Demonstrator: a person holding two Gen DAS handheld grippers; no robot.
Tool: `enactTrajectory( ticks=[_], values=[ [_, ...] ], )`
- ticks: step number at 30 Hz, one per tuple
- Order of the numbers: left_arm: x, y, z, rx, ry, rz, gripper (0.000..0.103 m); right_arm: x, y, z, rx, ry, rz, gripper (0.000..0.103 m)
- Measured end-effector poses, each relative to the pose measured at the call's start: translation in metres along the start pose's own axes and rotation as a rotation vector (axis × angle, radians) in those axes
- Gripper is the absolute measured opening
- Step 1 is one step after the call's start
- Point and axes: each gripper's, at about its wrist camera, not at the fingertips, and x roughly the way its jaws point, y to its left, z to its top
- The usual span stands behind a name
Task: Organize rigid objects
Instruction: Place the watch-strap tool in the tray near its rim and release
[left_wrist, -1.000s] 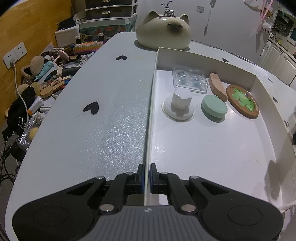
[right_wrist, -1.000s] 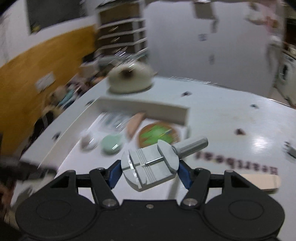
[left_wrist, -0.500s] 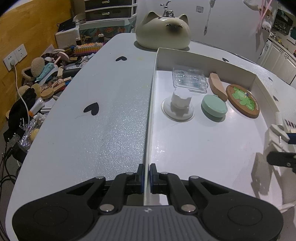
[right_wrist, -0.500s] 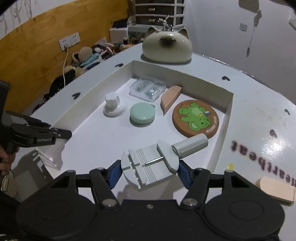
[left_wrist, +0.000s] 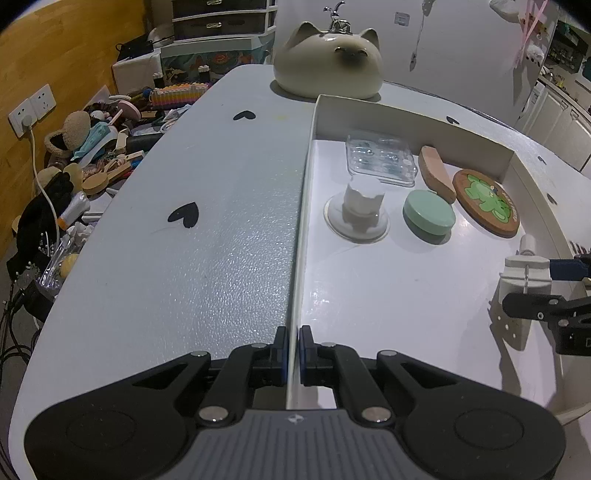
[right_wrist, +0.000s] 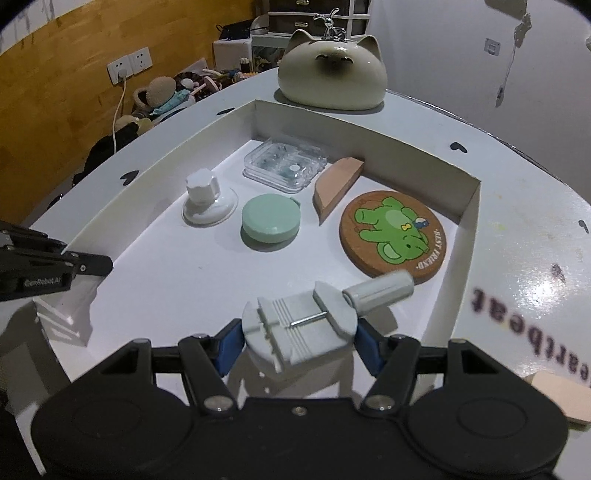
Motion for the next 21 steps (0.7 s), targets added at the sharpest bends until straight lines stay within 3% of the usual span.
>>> enactTrajectory(
  ticks=[4,5,6,8,12,21],
  values=[
    [0.0,0.0,0.0,0.002,0.002,0.002,0.005,-0.002,-0.001,0.0,0.015,-0.023,-0.002,0.066],
    [0.0,0.0,0.0,0.002,0.002,0.002,0.005,-0.003,-0.001,0.0,0.021,-0.026,-0.012,0.071],
    [0.0,0.0,0.0,0.002,0.002,0.002,0.005,-0.005,-0.001,0.0,0.031,-0.025,-0.022,0.084],
    [0.0,0.0,0.0,0.001,0.001,0.002,0.005,-0.01,-0.002,-0.003,0.058,-0.024,-0.017,0.091],
    [0.0,0.0,0.001,0.005,0.002,0.003,0.005,-0.017,-0.003,-0.012,0.101,-0.007,0.039,0.091],
    [0.0,-0.001,0.001,0.012,0.003,0.009,0.005,-0.036,0.006,-0.016,0.041,-0.068,0.068,0.091]
  ],
)
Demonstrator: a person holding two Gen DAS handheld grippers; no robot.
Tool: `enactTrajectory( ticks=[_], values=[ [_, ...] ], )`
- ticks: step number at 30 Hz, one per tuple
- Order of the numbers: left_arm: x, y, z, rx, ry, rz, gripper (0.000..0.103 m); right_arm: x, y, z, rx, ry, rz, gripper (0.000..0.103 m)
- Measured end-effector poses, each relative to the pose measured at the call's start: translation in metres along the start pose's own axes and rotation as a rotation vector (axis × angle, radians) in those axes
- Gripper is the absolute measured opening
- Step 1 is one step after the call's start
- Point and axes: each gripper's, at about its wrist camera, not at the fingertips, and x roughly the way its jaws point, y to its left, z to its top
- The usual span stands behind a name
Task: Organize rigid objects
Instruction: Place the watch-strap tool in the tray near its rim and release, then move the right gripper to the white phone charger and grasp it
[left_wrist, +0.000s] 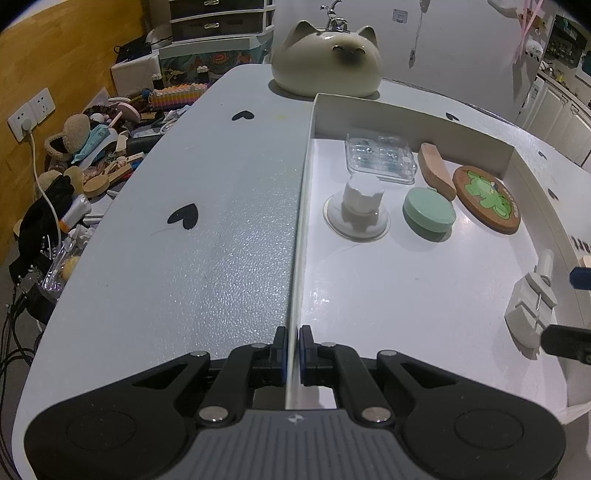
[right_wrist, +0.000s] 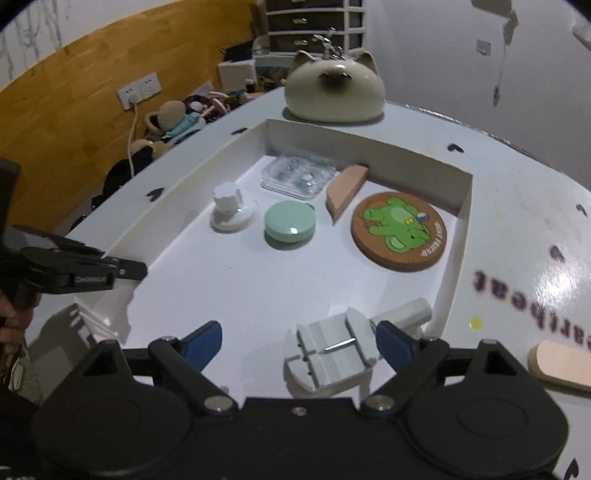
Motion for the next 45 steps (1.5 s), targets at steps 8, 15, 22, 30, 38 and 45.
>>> enactTrajectory(
  ticks=[8,15,22,30,38,45],
  values=[
    [0.0,0.0,0.0,0.0,0.001,0.0,0.005,-0.03,-0.013,0.005,0.033,-0.107,-0.038,0.093],
    [0.0,0.0,0.0,-0.004,0.0,-0.001,0.005,-0.053,-0.056,0.003,0.147,-0.152,-0.155,0.102],
    [0.0,0.001,0.0,-0.006,0.0,-0.001,0.005,-0.068,-0.112,-0.014,0.296,-0.194,-0.353,0.103],
    [0.0,0.002,-0.001,-0.014,0.001,0.0,0.005,-0.078,-0.186,-0.03,0.465,-0.219,-0.578,0.103],
    [0.0,0.001,0.001,-0.027,0.006,0.001,0.005,-0.077,-0.258,-0.03,0.537,-0.199,-0.712,0.103],
    [0.001,0.001,0.003,-0.035,0.015,0.003,0.005,-0.077,-0.323,-0.025,0.653,-0.162,-0.7,0.103]
  ],
)
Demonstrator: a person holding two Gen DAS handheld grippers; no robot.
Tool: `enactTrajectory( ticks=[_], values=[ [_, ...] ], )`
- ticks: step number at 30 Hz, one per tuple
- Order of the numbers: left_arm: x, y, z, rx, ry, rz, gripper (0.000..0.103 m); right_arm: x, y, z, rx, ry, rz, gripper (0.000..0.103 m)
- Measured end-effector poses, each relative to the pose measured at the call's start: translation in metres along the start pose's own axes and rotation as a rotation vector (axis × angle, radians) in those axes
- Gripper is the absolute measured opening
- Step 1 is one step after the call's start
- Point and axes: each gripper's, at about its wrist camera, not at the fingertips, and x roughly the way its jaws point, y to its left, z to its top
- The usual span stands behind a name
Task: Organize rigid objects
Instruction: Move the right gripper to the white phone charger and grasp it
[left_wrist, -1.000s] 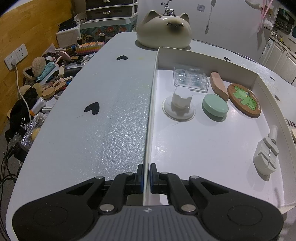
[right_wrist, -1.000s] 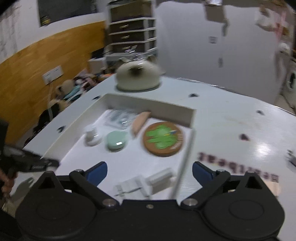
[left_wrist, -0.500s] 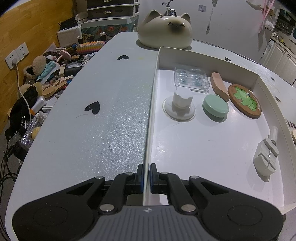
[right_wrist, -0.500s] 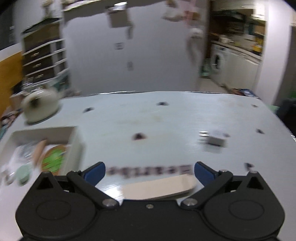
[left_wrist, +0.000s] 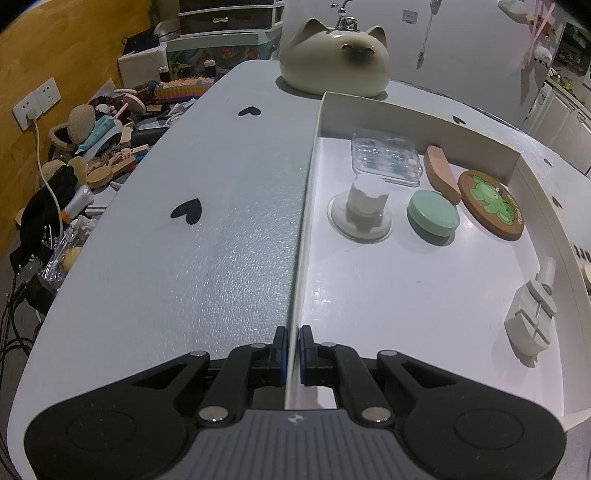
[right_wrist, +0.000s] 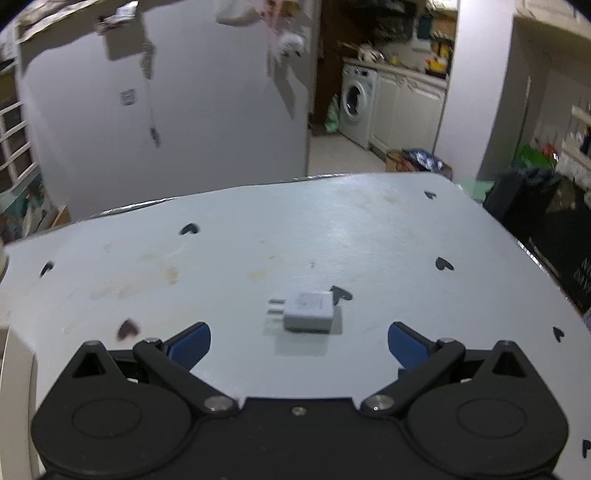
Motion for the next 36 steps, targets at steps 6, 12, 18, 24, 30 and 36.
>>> enactTrajectory(
  ticks=[6,12,18,24,30,36],
  values=[
    [0.001,0.001,0.001,-0.012,0.005,-0.001,0.006,0.038,-0.012,0.026,0.053,0.067,0.022,0.085],
    [0.002,0.0,0.003,-0.015,0.013,0.003,0.006,0.075,-0.015,0.032,0.067,0.172,0.009,0.075],
    [0.002,0.0,0.003,-0.019,0.015,0.004,0.006,0.094,-0.018,0.031,0.076,0.242,0.001,0.069],
    [0.002,0.0,0.003,-0.017,0.015,0.005,0.006,0.101,-0.017,0.034,0.079,0.266,0.011,0.061],
    [0.002,0.001,0.003,-0.017,0.015,0.006,0.006,0.104,-0.014,0.034,0.09,0.273,0.019,0.046],
    [0.001,0.001,0.002,-0.015,0.015,0.009,0.006,0.094,-0.009,0.03,0.055,0.257,0.004,0.046]
  ],
)
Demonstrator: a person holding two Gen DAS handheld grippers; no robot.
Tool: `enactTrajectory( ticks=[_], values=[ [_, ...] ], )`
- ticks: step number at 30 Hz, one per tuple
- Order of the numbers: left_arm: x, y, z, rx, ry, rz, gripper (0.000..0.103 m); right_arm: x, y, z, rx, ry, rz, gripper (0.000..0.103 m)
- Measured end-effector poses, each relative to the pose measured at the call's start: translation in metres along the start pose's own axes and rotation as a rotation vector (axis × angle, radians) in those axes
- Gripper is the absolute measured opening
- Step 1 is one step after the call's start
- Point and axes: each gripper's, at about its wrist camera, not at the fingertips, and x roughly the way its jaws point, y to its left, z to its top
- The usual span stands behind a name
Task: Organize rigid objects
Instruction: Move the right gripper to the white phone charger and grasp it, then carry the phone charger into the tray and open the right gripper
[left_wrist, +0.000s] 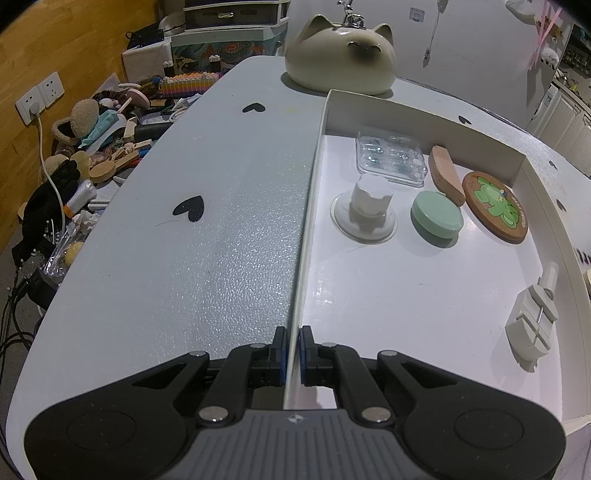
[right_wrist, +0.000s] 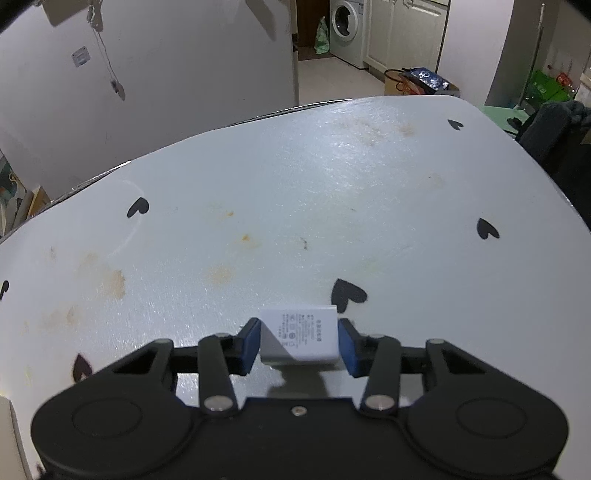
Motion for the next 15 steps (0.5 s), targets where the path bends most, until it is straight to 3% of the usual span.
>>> enactTrajectory(
  ticks=[6,15],
  values=[
    [-0.001,-0.002,0.0,0.001,-0.003,0.003,0.006,-0.026,0.011,-0.015,-0.015,-0.034,0.042,0.046],
    [-0.001,-0.002,-0.001,0.009,-0.012,0.001,0.006,-0.081,0.077,-0.053,-0.161,-0.086,0.207,0.046]
  ],
)
